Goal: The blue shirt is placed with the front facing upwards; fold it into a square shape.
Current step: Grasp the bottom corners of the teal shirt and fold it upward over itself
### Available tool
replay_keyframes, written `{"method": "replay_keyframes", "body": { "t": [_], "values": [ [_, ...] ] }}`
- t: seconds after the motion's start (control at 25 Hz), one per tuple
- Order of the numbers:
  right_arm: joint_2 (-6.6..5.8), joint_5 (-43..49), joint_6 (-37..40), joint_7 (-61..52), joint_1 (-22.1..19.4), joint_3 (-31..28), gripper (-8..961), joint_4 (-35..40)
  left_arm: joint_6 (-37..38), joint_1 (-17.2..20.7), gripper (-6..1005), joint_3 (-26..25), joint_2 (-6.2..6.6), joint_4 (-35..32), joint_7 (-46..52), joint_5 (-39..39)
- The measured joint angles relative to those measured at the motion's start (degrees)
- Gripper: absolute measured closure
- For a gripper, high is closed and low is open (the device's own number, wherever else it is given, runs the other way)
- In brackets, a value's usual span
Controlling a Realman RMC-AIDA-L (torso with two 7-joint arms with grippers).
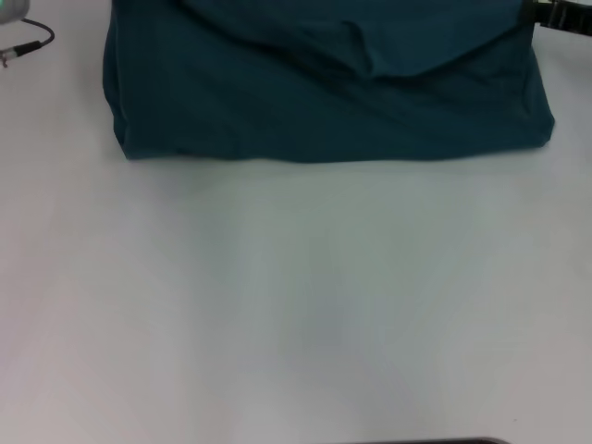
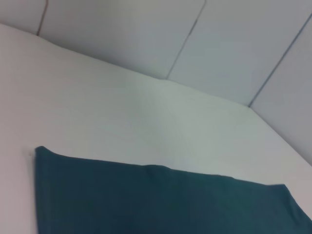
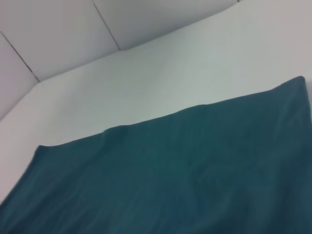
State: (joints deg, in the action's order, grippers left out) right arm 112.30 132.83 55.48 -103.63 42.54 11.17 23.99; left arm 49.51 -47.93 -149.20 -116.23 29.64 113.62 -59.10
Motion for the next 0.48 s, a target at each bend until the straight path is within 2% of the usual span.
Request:
{"method": "replay_keyframes", "body": {
  "t": [0.36,0.48],
  "values": [
    [1.43,-0.75,-3.82,2.19,0.05,0.11,878,-1.22,-2.43,1.07,948,-0.15,-1.39,-1.83,-4.49,-4.58],
    [2.25,-0.81,-6.05,2.34,0.1,0.56,874,-1.23,-2.92,1.6,949,-0.1,-2.14,-1.84,-5.55,-5.77]
  ]
}}
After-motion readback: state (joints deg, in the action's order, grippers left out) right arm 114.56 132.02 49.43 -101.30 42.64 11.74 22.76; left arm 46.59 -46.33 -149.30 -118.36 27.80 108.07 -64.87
